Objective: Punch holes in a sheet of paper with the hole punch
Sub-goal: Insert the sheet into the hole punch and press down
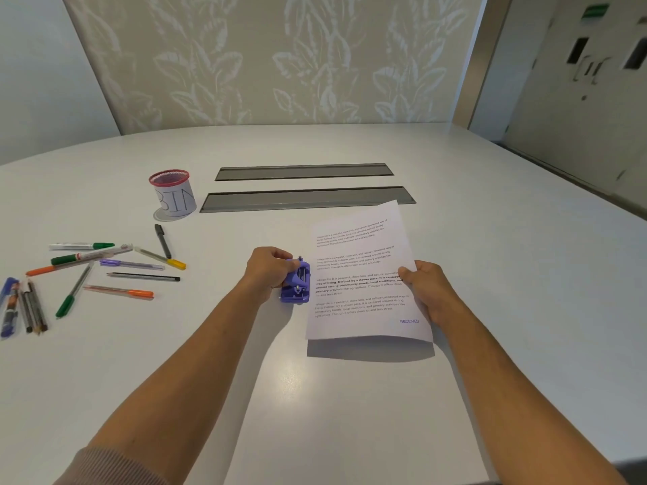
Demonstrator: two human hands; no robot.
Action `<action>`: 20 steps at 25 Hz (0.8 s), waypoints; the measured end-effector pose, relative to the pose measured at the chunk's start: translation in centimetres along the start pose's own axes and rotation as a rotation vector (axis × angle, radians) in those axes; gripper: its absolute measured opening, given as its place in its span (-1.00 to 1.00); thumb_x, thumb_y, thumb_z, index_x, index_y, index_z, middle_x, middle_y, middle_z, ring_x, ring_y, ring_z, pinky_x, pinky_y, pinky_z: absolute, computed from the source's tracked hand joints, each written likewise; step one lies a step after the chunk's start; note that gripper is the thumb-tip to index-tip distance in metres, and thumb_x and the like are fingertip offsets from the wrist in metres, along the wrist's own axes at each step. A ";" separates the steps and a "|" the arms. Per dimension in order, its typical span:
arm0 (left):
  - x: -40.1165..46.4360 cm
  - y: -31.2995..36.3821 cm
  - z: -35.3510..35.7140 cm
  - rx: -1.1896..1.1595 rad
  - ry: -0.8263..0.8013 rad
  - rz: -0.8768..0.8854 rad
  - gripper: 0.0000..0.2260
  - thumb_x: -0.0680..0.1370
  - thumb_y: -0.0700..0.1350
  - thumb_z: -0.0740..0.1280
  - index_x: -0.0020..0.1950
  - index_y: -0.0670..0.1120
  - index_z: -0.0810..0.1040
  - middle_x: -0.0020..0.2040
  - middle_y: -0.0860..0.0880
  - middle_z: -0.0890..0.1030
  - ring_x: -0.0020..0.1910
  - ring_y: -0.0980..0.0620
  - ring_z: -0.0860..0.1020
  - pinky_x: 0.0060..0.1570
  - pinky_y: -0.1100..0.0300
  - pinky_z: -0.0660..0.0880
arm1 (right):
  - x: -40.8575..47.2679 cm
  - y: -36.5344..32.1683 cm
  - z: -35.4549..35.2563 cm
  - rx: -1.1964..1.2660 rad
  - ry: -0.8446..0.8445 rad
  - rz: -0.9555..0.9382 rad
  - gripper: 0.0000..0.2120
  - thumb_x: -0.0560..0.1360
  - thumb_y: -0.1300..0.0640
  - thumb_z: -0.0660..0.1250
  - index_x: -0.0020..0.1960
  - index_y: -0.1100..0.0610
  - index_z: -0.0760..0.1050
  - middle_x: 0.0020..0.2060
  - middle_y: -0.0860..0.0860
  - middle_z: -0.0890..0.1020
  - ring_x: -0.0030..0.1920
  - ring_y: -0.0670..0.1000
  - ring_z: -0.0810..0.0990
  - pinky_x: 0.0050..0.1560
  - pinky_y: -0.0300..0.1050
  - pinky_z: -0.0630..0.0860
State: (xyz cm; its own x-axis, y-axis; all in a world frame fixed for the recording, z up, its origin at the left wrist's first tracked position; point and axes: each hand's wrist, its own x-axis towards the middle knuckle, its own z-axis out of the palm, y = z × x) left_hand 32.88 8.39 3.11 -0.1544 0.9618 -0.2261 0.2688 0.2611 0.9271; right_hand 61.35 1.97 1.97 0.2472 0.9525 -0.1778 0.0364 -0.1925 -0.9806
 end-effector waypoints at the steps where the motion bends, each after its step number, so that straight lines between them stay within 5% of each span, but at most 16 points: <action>1: 0.0 0.0 0.0 0.007 0.003 0.001 -0.87 0.46 -0.19 0.49 -0.11 -0.10 0.55 -0.11 -0.12 0.63 -0.20 -0.05 0.66 -0.36 0.17 0.58 | 0.1 0.0 -0.1 0.000 -0.003 0.004 -0.88 0.59 0.21 0.27 0.03 0.20 0.58 -0.04 0.12 0.71 -0.07 0.14 0.70 -0.03 0.03 0.63; 7: 0.0 -0.2 0.0 -0.025 -0.005 0.016 -0.82 0.43 -0.14 0.52 -0.10 -0.16 0.57 -0.13 -0.14 0.65 -0.26 -0.04 0.67 -0.36 0.16 0.60 | 0.3 -0.2 0.5 0.000 -0.033 0.023 -0.87 0.59 0.23 0.27 0.04 0.23 0.57 -0.02 0.15 0.70 -0.03 0.17 0.69 0.06 0.14 0.62; 12: -0.2 -0.3 0.1 0.291 0.196 0.184 -0.75 0.54 0.09 0.33 -0.10 -0.10 0.56 -0.18 -0.03 0.62 -0.24 -0.02 0.60 -0.27 0.15 0.51 | 0.5 -0.2 0.9 0.000 -0.048 0.043 -0.85 0.59 0.23 0.27 0.08 0.26 0.56 -0.01 0.16 0.70 -0.02 0.19 0.69 0.06 0.13 0.62; 20: 0.1 -0.3 0.8 0.547 0.186 0.239 -0.73 0.59 0.05 0.24 -0.14 -0.11 0.55 -0.27 -0.04 0.57 -0.42 0.09 0.45 -0.35 0.23 0.33 | 0.6 -0.4 1.3 0.011 -0.067 0.052 -0.86 0.59 0.25 0.26 0.07 0.25 0.57 -0.02 0.16 0.70 -0.04 0.19 0.69 -0.08 0.01 0.64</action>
State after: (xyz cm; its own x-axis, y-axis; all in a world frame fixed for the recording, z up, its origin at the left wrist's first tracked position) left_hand 33.52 8.45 2.55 -0.1796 0.9812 0.0707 0.7568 0.0919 0.6471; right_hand 60.18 2.92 2.10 0.1836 0.9549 -0.2335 0.0142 -0.2400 -0.9707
